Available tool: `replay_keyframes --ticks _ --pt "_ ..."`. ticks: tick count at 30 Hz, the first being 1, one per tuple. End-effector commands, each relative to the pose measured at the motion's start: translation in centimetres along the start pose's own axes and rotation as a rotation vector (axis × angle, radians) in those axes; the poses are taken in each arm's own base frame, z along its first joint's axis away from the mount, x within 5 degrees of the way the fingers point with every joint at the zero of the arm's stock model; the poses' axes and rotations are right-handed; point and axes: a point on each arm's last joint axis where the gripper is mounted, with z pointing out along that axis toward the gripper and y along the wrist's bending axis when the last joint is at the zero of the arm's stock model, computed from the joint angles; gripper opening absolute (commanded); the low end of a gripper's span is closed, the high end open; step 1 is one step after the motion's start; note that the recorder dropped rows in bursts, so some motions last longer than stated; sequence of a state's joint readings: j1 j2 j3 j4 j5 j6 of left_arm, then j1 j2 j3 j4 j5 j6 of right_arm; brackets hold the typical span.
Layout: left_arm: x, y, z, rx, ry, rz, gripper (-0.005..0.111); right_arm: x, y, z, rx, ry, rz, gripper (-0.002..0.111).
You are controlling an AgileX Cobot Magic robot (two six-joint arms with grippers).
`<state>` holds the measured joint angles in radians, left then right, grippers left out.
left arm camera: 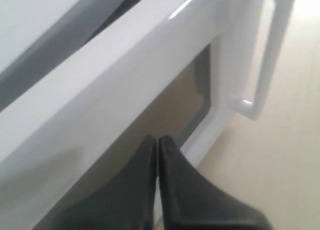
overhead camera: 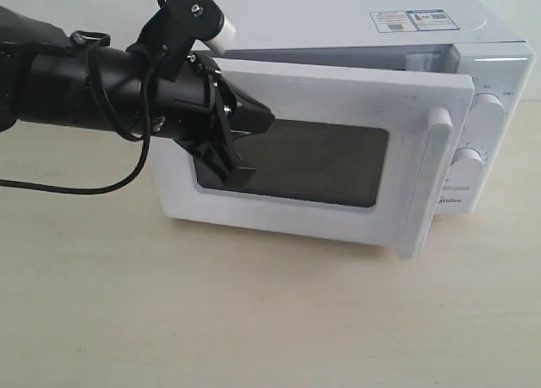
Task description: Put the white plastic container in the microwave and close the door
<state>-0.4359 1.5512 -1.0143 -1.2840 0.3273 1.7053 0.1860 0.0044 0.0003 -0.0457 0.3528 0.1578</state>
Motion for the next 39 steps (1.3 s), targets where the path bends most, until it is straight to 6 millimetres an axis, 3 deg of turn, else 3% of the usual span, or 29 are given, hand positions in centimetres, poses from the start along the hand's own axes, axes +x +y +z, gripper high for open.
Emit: replay_keyframes --ticks 1,8,20,23,26,32,35,39 --pt "-1.5 -0.6 -1.5 0.037 -0.060 -0.014 0.004 -0.1 -0.1 0.0 0.009 -0.009 -0.011 0.000" --pt "-2.3 -1.7 -5.6 0.027 -0.085 0.034 0.004 -0.1 -0.1 0.0 0.009 -0.009 -0.011 0.000" --pt "-2.8 -4.6 -15.1 -0.055 -0.240 -0.006 0.004 -0.2 0.0 0.0 0.007 -0.025 -0.020 0.000" --pt "-2.4 -5.7 -17.6 -0.065 -0.295 -0.025 0.004 -0.6 0.0 -0.1 0.008 -0.070 -0.110 0.000" --pt "-1.9 -6.8 -20.0 -0.077 -0.359 -0.070 0.004 -1.4 0.1 -0.1 0.005 -0.153 -0.213 0.000" --pt "-0.2 -8.9 -23.8 -0.100 -0.470 -0.089 0.004 -2.4 0.3 -0.4 -0.004 -0.277 -0.221 0.000" --pt "0.5 -9.7 -25.3 -0.108 -0.523 -0.101 0.004 -4.3 0.7 -1.1 -0.023 -0.501 -0.214 0.000" --pt "1.5 -10.6 -26.4 -0.112 -0.567 -0.115 0.004 -6.6 1.1 -2.9 -0.116 -0.816 -0.049 0.000"
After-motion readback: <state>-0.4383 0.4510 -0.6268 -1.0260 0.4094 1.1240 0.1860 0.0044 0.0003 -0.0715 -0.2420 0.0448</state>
